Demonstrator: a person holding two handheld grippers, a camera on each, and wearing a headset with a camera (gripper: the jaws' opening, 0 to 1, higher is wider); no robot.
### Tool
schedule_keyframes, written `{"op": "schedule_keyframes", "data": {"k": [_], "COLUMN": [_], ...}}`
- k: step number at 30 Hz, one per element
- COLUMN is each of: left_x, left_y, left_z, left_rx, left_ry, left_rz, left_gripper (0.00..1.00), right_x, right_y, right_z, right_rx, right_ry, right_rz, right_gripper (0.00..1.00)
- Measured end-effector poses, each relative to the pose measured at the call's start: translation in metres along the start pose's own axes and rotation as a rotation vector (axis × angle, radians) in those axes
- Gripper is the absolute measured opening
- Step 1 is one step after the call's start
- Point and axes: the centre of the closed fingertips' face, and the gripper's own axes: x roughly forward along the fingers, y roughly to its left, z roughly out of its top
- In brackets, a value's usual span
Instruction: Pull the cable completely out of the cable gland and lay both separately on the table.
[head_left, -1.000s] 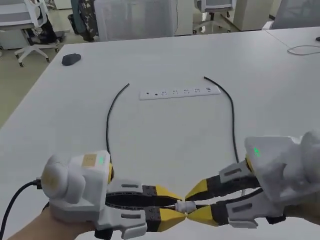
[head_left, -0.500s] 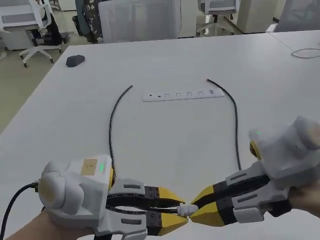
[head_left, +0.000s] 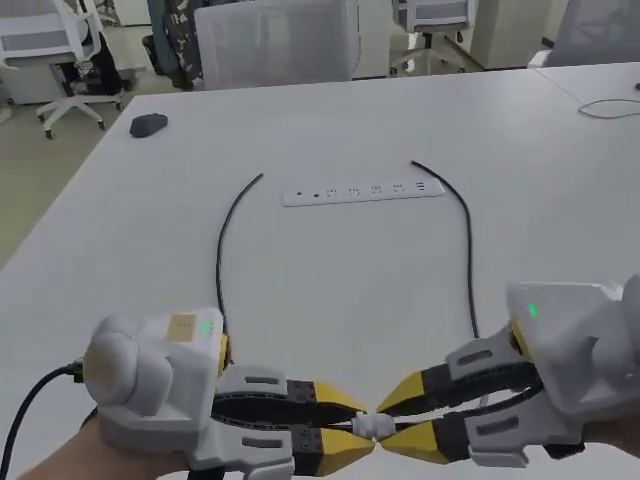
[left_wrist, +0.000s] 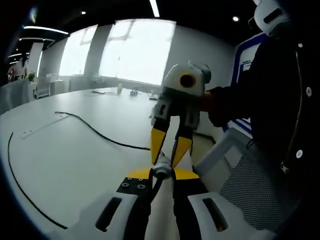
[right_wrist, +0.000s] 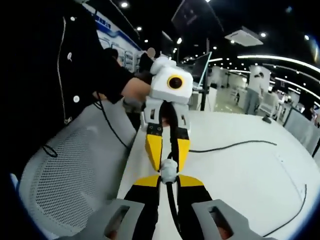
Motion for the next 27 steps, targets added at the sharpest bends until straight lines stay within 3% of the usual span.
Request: {"op": "schedule_keyframes", "data": {"k": [3,6,9,11,13,17,20,23,27], "left_x": [0.0,0.001,0.0,0.0,-0.002,-0.001,0.0,0.0,0.001], "left_y": [0.0,0.002,0.005,0.005,0.007,0.006,0.007,0.008,0.007], "left_z": [0.0,0.0,-0.002,-0.002,-0.002,-0.004,-0.005,-0.005,-0.005], "left_rx": [0.014,0.018,0.051,0.054,0.066,0.077,0.077,0.079,0.089], "left_ry": [0.0,-0.004,0.008,0.006,0.006,0.011,0.011,0.009,0.007], "left_rz": [0.0,0.01,0.019,0.02,0.028,0.023,0.029,0.034,0.035], "left_gripper": [0.15,0.15,0.15,0.15,0.15,0.15,0.15,0.15,0.15], "right_x": [0.001,0.001,0.0,0.0,-0.002,-0.004,-0.003,-0.003,-0.006], "right_y": [0.001,-0.003,-0.002,-0.005,-0.005,-0.01,-0.009,-0.01,-0.01], "right_z": [-0.001,-0.002,-0.008,-0.011,-0.018,-0.02,-0.023,-0.023,-0.028], "right_rx": [-0.03,-0.113,-0.003,-0.018,-0.013,0.007,0.062,0.039,0.066], "right_ry": [0.016,0.049,0.087,0.089,0.115,0.12,0.133,0.134,0.156], "right_rz": [-0.007,-0.045,-0.029,-0.039,-0.037,-0.066,-0.065,-0.077,-0.094], "right_gripper": [0.07,0.08,0.11,0.15,0.1,0.0,0.0,0.0,0.0]}}
